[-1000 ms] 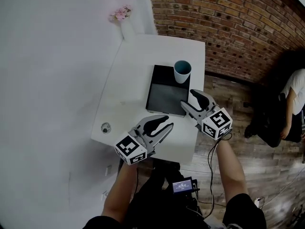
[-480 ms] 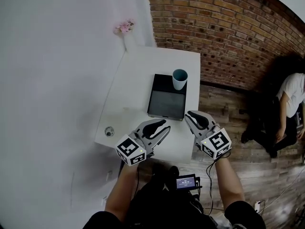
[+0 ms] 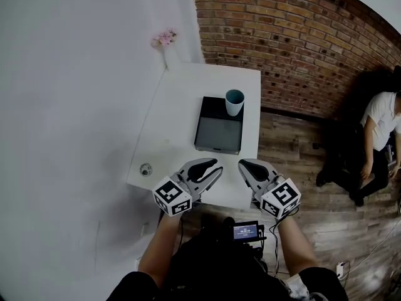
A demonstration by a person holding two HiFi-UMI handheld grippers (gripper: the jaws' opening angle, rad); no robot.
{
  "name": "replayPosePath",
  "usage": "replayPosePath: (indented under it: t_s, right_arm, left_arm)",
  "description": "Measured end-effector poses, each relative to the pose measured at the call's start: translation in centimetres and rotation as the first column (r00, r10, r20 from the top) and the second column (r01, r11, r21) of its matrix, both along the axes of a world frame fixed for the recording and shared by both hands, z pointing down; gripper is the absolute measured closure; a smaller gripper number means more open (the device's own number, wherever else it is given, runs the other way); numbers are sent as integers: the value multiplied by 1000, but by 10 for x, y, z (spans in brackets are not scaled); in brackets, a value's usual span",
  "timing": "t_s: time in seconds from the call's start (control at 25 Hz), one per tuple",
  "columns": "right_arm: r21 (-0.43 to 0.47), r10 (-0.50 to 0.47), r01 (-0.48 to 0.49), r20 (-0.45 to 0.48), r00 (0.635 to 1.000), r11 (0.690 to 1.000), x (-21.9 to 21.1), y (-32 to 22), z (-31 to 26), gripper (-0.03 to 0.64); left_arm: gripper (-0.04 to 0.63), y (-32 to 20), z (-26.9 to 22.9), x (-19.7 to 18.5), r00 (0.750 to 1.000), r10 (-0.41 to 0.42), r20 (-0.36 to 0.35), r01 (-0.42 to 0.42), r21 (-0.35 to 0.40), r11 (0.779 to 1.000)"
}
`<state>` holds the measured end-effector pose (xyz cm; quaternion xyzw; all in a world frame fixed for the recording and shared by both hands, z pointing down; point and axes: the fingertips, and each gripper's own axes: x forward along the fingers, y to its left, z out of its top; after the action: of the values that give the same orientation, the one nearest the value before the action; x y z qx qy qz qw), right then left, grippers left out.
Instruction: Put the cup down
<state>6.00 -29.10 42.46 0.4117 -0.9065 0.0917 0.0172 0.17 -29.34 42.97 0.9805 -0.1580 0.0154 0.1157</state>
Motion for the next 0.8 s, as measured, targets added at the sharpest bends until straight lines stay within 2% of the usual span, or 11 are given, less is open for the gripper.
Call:
replayPosePath:
  t_s: [0.48, 0.68, 0.8]
  right_arm:
    - [-10, 8, -8, 38, 999, 1000, -8, 24, -4, 604]
    - [-7, 4, -4, 31, 1000, 1000, -9, 24, -7, 604]
    - [-3, 2, -2, 34, 999, 1000, -11, 24, -8, 604]
  left_arm:
    - [496, 30, 14, 8, 998, 40, 39, -40, -19, 999]
    - [498, 31, 9, 9, 999, 29, 28, -29, -2, 1000]
    - [522, 31, 6, 7, 1000, 19, 21, -19, 10, 1000]
